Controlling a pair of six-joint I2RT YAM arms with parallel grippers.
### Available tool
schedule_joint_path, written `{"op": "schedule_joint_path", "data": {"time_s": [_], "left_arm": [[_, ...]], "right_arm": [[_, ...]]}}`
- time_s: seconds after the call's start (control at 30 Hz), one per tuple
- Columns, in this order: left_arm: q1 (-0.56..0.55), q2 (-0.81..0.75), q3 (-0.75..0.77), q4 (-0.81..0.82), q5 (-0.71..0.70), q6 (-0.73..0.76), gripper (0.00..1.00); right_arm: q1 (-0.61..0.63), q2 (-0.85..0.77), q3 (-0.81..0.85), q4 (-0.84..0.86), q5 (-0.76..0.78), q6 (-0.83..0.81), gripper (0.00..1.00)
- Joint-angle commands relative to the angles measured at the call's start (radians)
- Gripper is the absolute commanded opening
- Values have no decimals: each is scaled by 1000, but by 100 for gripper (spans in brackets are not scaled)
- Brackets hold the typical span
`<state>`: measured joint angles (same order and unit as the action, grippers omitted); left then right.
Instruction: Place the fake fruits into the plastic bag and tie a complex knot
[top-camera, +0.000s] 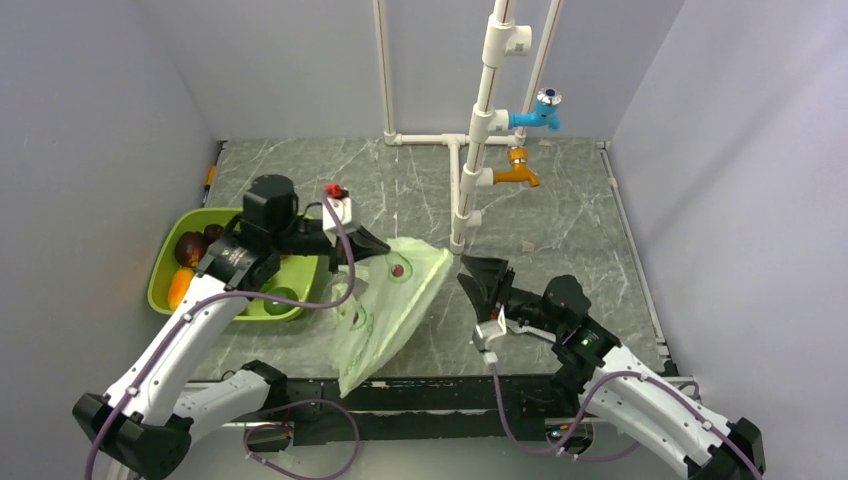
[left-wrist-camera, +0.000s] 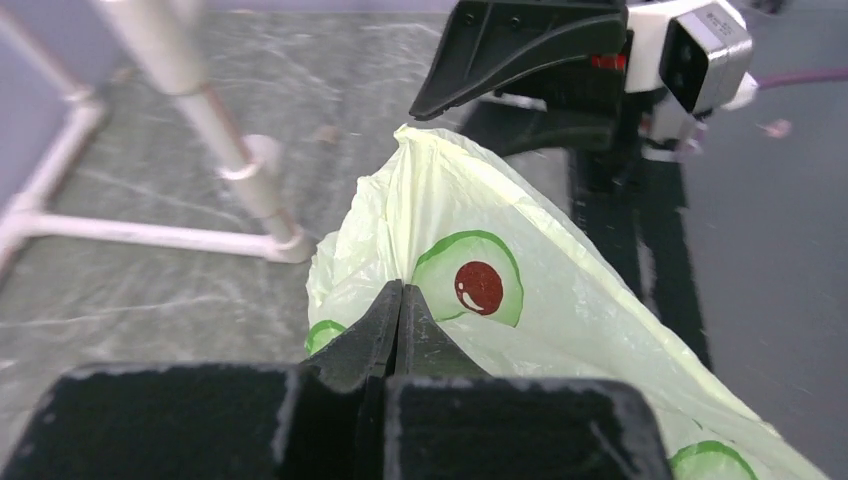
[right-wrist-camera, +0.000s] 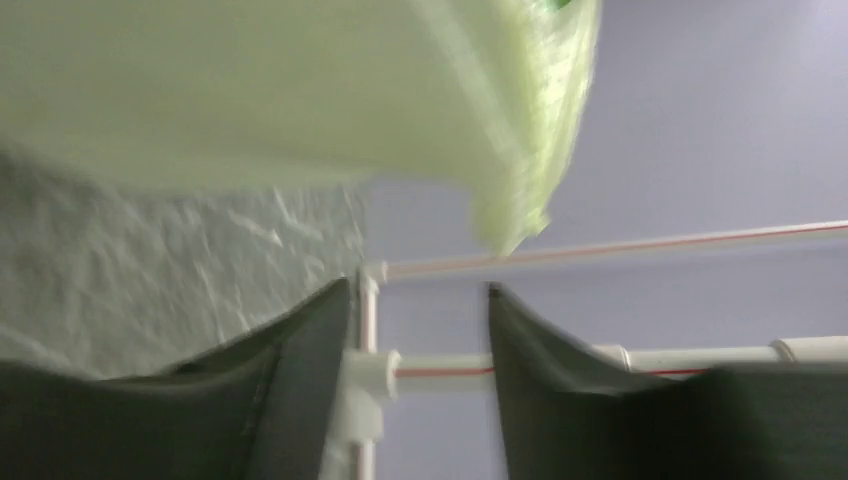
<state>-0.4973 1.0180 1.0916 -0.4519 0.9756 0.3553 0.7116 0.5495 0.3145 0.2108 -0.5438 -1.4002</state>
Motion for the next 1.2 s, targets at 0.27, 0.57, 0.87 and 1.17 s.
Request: {"op": "schedule_joint_path", "data": {"time_s": [0.27,0.57,0.87,1.17], "left_arm": [[-11,-87,-29,88,-289,12,0],[-247,-132,-235,303,-441,63,0],[-397,-179,-346,417,-566,127,0],[-439,-210,-361,410,-538,193,0]], "right_arm": [[-69,310,676,-706,179,910,86],[-69,424,721,-786,-33,1365,100],[-79,426,603,-815,-82,1277,100],[-79,546,605,-726,-136,1211,49]]}}
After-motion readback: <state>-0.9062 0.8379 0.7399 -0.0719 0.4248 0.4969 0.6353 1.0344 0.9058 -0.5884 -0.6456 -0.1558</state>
